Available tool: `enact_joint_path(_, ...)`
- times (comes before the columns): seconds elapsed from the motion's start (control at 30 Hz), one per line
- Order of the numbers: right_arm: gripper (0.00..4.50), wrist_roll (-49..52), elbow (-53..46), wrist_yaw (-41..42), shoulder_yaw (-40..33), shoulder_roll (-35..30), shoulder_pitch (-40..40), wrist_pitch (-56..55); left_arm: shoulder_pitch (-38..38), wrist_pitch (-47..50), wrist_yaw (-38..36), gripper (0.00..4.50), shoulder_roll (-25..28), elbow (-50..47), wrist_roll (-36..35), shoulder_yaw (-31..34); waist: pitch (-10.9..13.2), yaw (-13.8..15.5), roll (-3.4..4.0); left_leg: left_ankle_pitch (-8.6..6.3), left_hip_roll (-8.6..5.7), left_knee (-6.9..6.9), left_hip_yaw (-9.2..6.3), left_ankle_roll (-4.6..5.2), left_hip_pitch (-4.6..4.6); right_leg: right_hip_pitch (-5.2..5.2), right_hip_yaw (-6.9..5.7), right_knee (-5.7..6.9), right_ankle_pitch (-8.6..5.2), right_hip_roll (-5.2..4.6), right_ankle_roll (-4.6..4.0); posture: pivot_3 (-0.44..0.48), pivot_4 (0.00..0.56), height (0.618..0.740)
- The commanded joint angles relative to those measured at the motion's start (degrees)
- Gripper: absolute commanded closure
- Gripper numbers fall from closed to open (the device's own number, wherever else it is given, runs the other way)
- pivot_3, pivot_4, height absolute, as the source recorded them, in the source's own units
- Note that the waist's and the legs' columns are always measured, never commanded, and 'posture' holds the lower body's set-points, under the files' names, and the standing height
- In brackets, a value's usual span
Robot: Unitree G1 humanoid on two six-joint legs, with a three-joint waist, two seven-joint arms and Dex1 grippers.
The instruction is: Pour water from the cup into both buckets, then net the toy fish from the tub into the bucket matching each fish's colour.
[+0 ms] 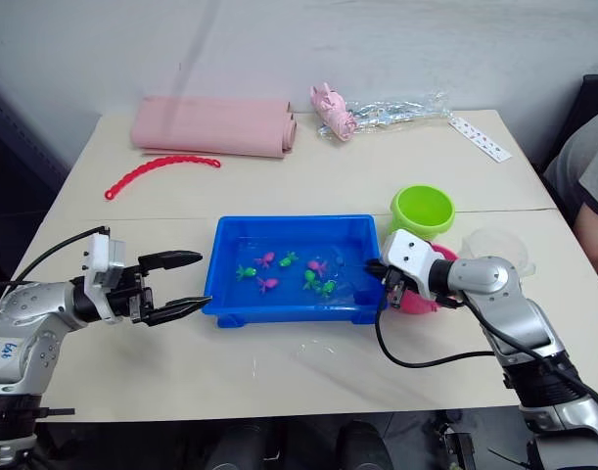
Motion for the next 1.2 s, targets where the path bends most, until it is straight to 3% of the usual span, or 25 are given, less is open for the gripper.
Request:
enact_joint_path(0.03, 4.5, 0.79, -1.53, -0.73, -2.27, 0.62, -0.01, 0.01, 0.03, -0.23, -0.4, 0.03, 1.01, -0.13, -0.14, 0.71, 0.0, -0.02, 0.01, 0.0, 0.0, -0.01, 0.0, 0.0, 0.0, 0.0, 0.0, 0.0, 0.0, 0.0, 0.0, 0.0, 0.15, 0.74)
enact_joint_path(0.93, 4.5, 4.4, -3.39, -5.54, -4.19, 8.35, 3.12, 5.3, -1.95, -1.63, -0.96, 0.03, 0.71, 2.96, 0.94, -0.31, 0.01, -0.03, 0.02, -0.02, 0.0, -0.11, 0.0, -0.03, 0.0, -0.01, 0.0, -0.14, 0.0, 0.01, 0.0, 0.0, 0.15, 0.74)
enact_joint_path(1.2, 4.5, 5.99, -4.1, -4.78, -6.03, 7.82, 4.05, 5.61, -1.58, -1.7, -1.1, 0.03, 0.77, 3.23, 0.89, -0.16, 0.01, -0.02, 0.02, -0.02, 0.0, -0.14, 0.0, -0.03, 0.0, -0.01, 0.0, -0.17, 0.0, 0.01, 0.0, 0.0, 0.15, 0.74)
